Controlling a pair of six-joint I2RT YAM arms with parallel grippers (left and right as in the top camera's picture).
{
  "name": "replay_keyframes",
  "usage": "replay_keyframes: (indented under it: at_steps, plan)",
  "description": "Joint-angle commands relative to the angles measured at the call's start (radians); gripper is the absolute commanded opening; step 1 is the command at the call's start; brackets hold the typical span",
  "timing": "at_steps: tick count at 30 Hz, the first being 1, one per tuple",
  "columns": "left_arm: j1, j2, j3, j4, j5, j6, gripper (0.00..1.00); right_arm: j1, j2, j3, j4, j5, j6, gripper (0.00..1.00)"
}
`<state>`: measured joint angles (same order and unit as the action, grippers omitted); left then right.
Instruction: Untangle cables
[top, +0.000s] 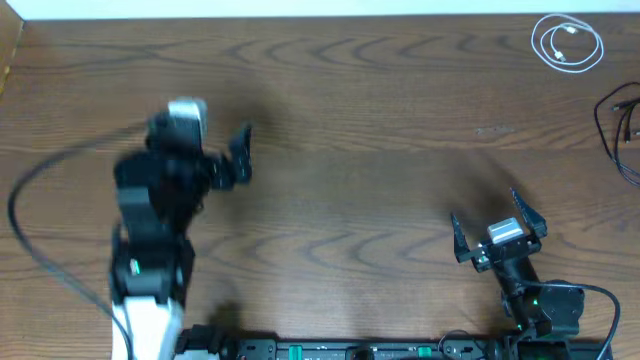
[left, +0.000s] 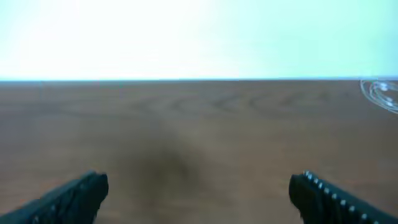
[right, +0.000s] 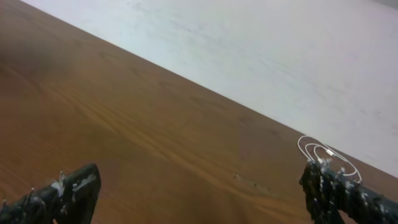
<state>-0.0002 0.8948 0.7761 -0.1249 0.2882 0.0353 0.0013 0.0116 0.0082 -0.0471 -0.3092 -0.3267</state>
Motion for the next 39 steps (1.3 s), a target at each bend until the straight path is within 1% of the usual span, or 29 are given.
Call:
replay_keyframes:
  at_steps: [1,6,12,18,21,25,39]
  plan:
    - [0.018,-0.221,-0.23,0.125,0.033,0.174,0.98,0.006,-0.006,-0.003,-0.004,0.011,-0.011,0.99]
    - [0.041,-0.524,-0.511,0.21,0.014,0.174,0.98,0.006,-0.006,-0.003,-0.004,0.011,-0.011,0.99]
    - [0.041,-0.759,-0.689,0.232,-0.005,0.174,0.98,0.006,-0.006,-0.003,-0.004,0.011,-0.011,0.99]
    - [0.041,-0.843,-0.77,0.232,-0.048,0.174,0.98,0.006,-0.006,-0.003,-0.004,0.011,-0.011,0.99]
    - [0.041,-0.894,-0.772,0.134,-0.064,0.173,0.98,0.006,-0.006,-0.003,-0.004,0.011,-0.011,0.99]
    - [0.041,-0.894,-0.772,0.067,-0.073,0.17,0.98,0.006,-0.006,-0.003,-0.004,0.011,-0.011,0.99]
    - [0.041,-0.89,-0.772,0.074,-0.069,0.17,0.98,0.006,-0.006,-0.003,-0.004,0.011,-0.011,0.99]
